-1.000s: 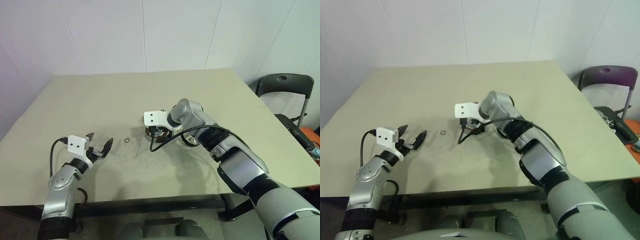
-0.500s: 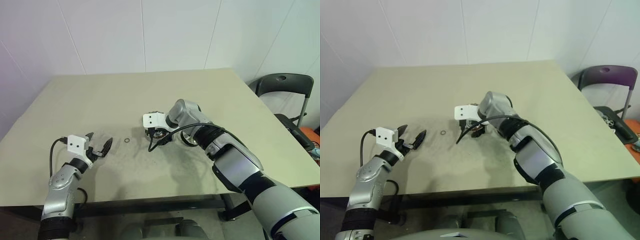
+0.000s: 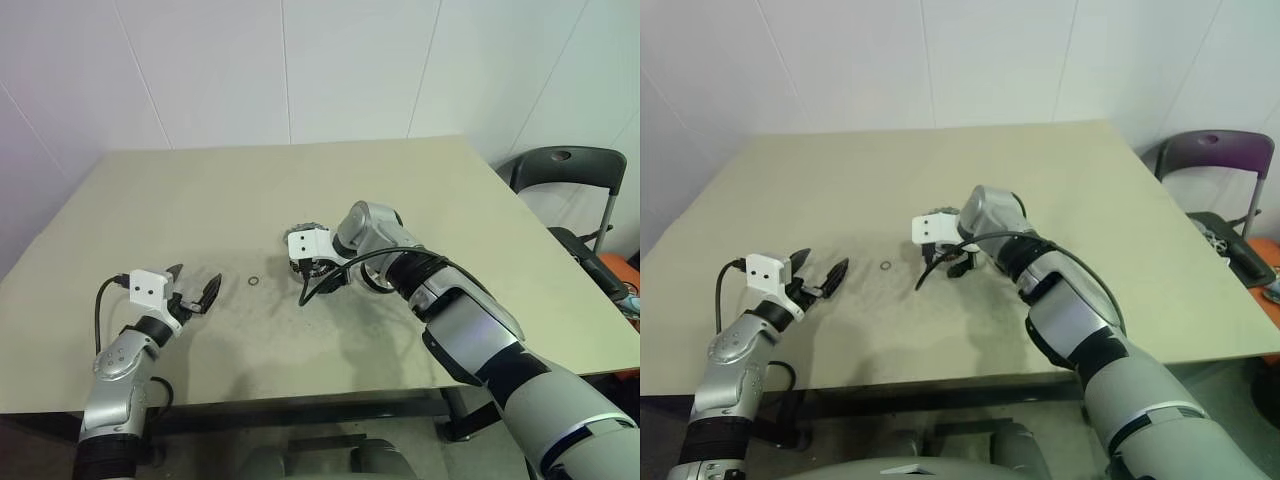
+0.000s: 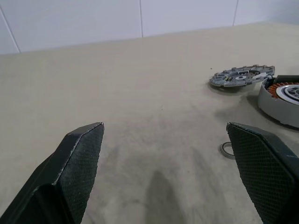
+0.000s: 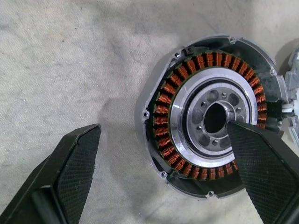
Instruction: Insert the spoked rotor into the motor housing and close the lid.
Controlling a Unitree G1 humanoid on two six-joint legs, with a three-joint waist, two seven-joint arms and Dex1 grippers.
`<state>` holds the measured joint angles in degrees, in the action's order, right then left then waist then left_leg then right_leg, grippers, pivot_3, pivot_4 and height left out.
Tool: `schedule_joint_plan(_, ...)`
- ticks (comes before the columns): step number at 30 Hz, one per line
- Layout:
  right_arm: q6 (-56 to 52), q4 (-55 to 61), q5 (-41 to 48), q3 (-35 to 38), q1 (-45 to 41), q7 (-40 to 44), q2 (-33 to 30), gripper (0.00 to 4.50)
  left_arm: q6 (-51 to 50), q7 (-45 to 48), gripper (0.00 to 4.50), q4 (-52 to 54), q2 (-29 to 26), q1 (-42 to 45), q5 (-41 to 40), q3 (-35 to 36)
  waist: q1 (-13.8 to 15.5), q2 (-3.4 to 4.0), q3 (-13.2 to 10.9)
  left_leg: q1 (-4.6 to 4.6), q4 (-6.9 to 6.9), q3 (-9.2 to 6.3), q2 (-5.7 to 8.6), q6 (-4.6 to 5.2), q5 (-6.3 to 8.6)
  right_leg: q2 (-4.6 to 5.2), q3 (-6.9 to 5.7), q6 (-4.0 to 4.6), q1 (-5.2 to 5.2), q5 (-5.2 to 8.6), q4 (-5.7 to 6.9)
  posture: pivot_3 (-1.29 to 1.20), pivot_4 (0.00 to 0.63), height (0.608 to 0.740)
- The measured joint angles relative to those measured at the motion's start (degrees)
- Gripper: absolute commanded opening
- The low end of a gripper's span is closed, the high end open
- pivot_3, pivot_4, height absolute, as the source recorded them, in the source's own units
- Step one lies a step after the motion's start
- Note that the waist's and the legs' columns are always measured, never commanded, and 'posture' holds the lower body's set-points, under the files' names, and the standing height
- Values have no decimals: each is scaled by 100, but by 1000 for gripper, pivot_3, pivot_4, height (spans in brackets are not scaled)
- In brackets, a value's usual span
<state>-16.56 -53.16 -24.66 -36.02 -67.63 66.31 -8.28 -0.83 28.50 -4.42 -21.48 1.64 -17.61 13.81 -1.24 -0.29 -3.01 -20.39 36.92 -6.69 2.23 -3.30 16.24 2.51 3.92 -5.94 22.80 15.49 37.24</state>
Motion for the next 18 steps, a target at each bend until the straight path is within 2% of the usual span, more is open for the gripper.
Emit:
schedule_joint_plan(2,1,0,-1,0,0,2,3,4500,-3,-3,4466,33,0,-2,0,2,0,0,0,0,0,0,0,0,0,0,0,0,0,0,0,0,0,740)
schedule_joint_plan(5,0,0,-1,0,0,6,19,3857,-18,-13,4500,43,0,-4,0,7,-1,0,0,0,0,0,0,0,0,0,0,0,0,0,0,0,0,740)
schedule_joint_plan(12,6,-16,-38,4,-5,-30,56,1483,-34,-29,4500,82,0,-42,-6,14,0,-1,1,2,-1,0,0,0,0,0,0,0,-2,0,0,0,0,740)
schedule_joint_plan(18,72,-68,-73,16,-7,-76,135,1378,-94,-56,4500,181,0,-79,-9,30,-97,-2,2,11,5,-2,-1,-1,-1,-2,0,0,-9,0,12,0,0,740)
